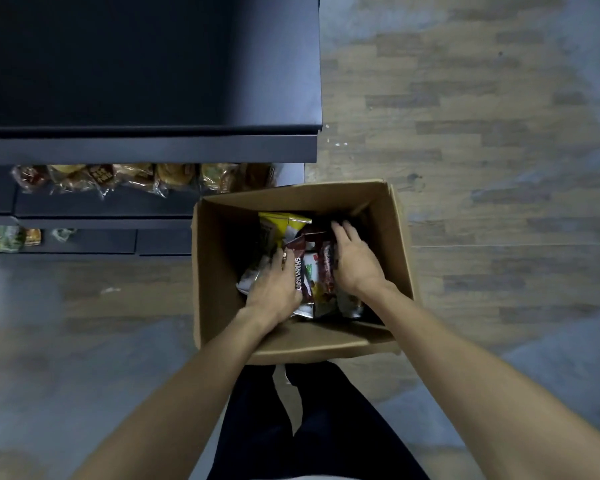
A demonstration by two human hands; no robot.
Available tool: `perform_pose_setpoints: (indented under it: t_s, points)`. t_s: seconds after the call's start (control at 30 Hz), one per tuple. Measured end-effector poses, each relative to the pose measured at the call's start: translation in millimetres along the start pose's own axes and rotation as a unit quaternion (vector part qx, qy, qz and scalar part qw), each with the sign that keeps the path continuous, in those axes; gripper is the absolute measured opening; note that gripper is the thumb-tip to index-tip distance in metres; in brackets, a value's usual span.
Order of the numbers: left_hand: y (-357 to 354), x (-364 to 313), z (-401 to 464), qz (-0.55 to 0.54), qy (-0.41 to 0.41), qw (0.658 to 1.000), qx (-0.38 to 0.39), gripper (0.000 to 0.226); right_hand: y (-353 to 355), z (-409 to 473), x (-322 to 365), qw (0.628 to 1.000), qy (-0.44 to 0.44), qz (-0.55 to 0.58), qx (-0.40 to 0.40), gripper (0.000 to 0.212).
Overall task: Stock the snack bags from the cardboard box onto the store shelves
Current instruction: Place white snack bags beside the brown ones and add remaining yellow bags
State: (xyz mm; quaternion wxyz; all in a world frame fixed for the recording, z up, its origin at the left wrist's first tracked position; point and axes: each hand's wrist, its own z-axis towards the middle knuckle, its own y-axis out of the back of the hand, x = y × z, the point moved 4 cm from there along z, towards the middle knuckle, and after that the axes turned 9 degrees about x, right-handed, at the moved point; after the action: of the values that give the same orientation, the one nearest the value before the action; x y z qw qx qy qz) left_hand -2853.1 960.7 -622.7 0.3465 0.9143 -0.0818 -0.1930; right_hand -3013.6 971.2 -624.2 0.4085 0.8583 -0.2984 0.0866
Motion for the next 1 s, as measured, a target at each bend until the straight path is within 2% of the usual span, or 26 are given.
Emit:
perform_pose_setpoints:
  t_s: [0.13, 0.3, 0.37, 0.47, 0.6, 0.7, 0.8, 1.0]
  points:
    - [-23, 4, 18, -0.022, 0.041, 0.997, 0.058, 0.088, 8, 21, 10, 0.996, 0.061, -0.065, -0.031, 0.063]
    - [-49, 14, 36, -0.058, 0.157, 0.981, 0.095, 0.097, 10, 37, 10, 0.988, 0.023, -0.118, -0.096, 0.041]
    - [-56, 17, 40, -0.047, 0.177, 0.979, 0.092, 0.098, 11, 38, 10, 0.983, 0.030, -0.134, -0.118, 0.035]
    - [-54, 19, 44, -0.044, 0.182, 0.980, 0.070, 0.090, 14, 36, 11, 0.981, 0.041, -0.146, -0.117, 0.032]
    - [-29, 21, 36, -0.064, 0.158, 0.985, 0.041, 0.065, 19, 7, 19, 0.971, 0.051, -0.188, -0.140, 0.028]
    - [-5, 28, 17, -0.053, 0.147, 0.987, 0.028, 0.054, 12, -22, 27, 0.966, 0.083, -0.237, -0.067, 0.028]
    - [15, 37, -2, -0.062, 0.138, 0.988, -0.006, 0.050, 3, -42, 18, 0.955, 0.066, -0.290, 0.007, 0.029]
    - [14, 42, -7, -0.102, 0.119, 0.987, -0.040, 0.055, -11, -53, 3, 0.951, 0.030, -0.300, 0.066, 0.027]
